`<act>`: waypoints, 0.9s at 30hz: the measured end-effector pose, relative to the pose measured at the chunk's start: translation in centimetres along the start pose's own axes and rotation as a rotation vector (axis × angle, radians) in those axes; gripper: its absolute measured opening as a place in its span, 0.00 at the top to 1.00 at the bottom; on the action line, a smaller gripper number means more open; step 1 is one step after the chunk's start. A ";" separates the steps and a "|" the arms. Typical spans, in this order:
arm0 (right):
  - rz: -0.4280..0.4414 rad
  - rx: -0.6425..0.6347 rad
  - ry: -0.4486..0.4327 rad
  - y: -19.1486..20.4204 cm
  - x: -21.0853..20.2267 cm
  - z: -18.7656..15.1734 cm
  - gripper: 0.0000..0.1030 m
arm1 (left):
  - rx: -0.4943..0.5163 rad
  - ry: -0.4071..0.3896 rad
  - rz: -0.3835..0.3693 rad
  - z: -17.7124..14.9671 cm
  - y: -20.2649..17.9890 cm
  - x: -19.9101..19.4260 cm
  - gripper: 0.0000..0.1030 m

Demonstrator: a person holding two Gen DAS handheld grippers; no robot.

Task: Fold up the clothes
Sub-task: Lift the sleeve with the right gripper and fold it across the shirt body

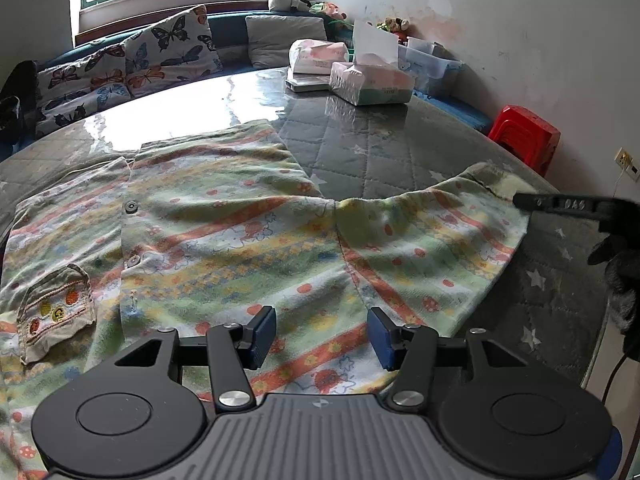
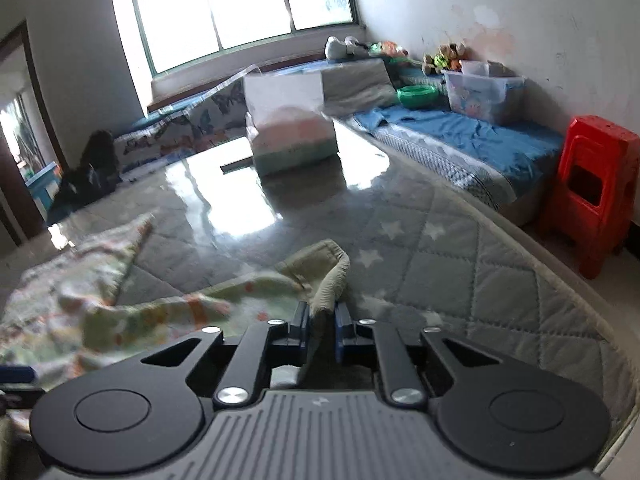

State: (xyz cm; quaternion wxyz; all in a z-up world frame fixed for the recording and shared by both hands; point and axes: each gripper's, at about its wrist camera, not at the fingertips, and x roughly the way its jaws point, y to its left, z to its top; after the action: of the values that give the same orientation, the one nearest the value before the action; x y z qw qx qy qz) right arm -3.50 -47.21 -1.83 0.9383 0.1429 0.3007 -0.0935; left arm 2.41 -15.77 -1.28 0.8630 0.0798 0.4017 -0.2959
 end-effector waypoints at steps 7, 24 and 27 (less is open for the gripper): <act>0.116 0.001 -0.095 2.2 -3.3 2.6 0.92 | 0.030 -0.001 -0.003 -0.4 -0.5 0.3 0.48; 0.441 -0.253 -0.161 15.6 -6.3 7.3 0.93 | -0.163 -0.168 0.128 -0.9 6.8 -6.4 0.44; 0.501 -0.301 -0.139 18.7 -5.8 7.0 0.93 | -0.230 -0.197 0.182 -1.6 9.5 -8.1 0.44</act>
State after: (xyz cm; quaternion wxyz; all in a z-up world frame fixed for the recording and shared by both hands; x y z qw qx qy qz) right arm 0.47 -31.38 11.03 0.9612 0.0651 0.2015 0.1770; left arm 2.70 -3.82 2.71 0.9248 -0.0127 0.3375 -0.1752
